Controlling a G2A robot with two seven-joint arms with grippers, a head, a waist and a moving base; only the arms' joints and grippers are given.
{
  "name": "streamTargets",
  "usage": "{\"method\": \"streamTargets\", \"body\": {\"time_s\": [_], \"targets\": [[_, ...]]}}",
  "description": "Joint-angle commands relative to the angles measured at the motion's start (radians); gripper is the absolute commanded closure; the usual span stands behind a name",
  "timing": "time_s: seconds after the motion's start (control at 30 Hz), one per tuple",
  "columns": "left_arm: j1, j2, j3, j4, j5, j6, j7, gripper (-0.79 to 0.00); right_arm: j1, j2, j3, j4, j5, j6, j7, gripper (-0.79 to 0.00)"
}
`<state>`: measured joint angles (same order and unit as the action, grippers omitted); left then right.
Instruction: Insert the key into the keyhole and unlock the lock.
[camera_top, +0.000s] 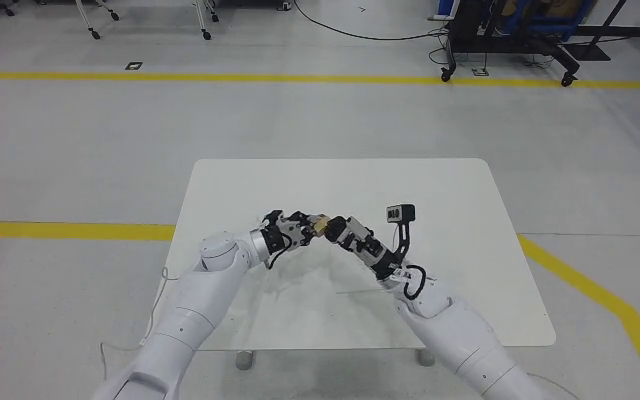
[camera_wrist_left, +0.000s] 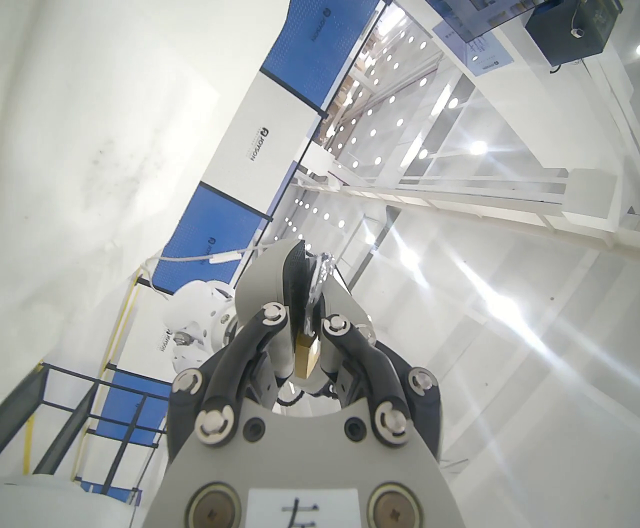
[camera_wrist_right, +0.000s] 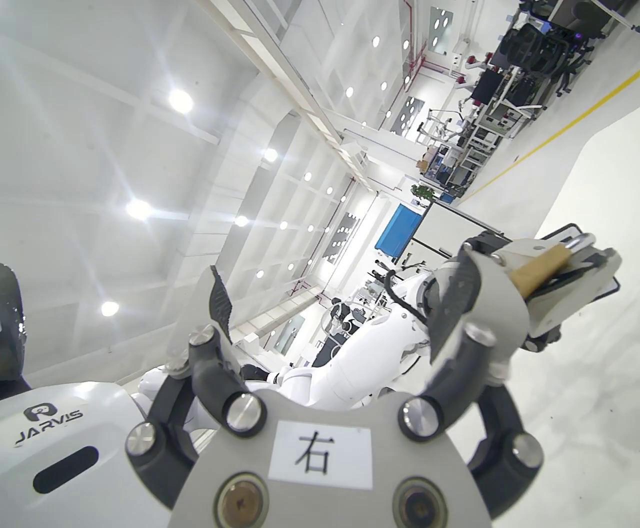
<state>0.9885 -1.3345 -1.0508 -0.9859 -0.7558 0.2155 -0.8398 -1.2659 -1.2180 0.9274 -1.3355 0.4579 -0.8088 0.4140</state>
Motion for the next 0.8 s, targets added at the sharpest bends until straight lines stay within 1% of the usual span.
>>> {"method": "streamTargets", "body": {"time_s": [0.0, 0.03, 0.07, 0.13, 0.17, 0.2, 0.3, 0.4, 0.47, 0.63, 0.77], "targets": [[0.007, 0.003, -0.009, -0.016, 0.033, -0.054, 0.035, 0.000, -0.011, 0.004, 0.003, -0.011, 0.028, 0.026, 0.046, -0.785], [0.012, 0.006, -0.013, -0.031, 0.053, -0.082, 0.047, 0.000, -0.017, 0.006, 0.000, -0.021, 0.070, 0.059, 0.095, -0.745], [0.019, 0.008, -0.018, -0.047, 0.067, -0.108, 0.048, 0.000, -0.019, 0.009, 0.000, -0.025, 0.122, 0.101, 0.155, -0.677], [0.034, 0.012, -0.031, -0.072, 0.079, -0.146, 0.044, 0.000, -0.017, 0.017, 0.001, -0.021, 0.261, 0.223, 0.318, -0.554], [0.041, 0.014, -0.036, -0.084, 0.081, -0.161, 0.039, 0.000, -0.013, 0.020, 0.008, -0.005, 0.332, 0.276, 0.394, -0.440], [0.049, 0.016, -0.042, -0.096, 0.079, -0.177, 0.029, 0.000, -0.008, 0.021, 0.013, 0.018, 0.391, 0.335, 0.454, -0.372], [0.064, 0.019, -0.048, -0.118, 0.089, -0.196, 0.019, 0.000, 0.011, 0.018, 0.020, 0.064, 0.494, 0.412, 0.566, -0.332], [0.072, 0.020, -0.046, -0.131, 0.092, -0.197, 0.007, 0.000, 0.029, 0.012, 0.017, 0.103, 0.536, 0.440, 0.618, -0.296], [0.073, 0.019, -0.041, -0.134, 0.098, -0.192, -0.001, 0.000, 0.040, 0.006, 0.011, 0.125, 0.541, 0.446, 0.632, -0.280], [0.073, 0.019, -0.037, -0.152, 0.097, -0.192, -0.016, 0.000, 0.067, -0.008, -0.011, 0.165, 0.521, 0.460, 0.622, -0.265], [0.079, 0.020, -0.039, -0.166, 0.095, -0.190, -0.021, 0.000, 0.081, -0.018, -0.016, 0.190, 0.530, 0.462, 0.622, -0.231]]}}
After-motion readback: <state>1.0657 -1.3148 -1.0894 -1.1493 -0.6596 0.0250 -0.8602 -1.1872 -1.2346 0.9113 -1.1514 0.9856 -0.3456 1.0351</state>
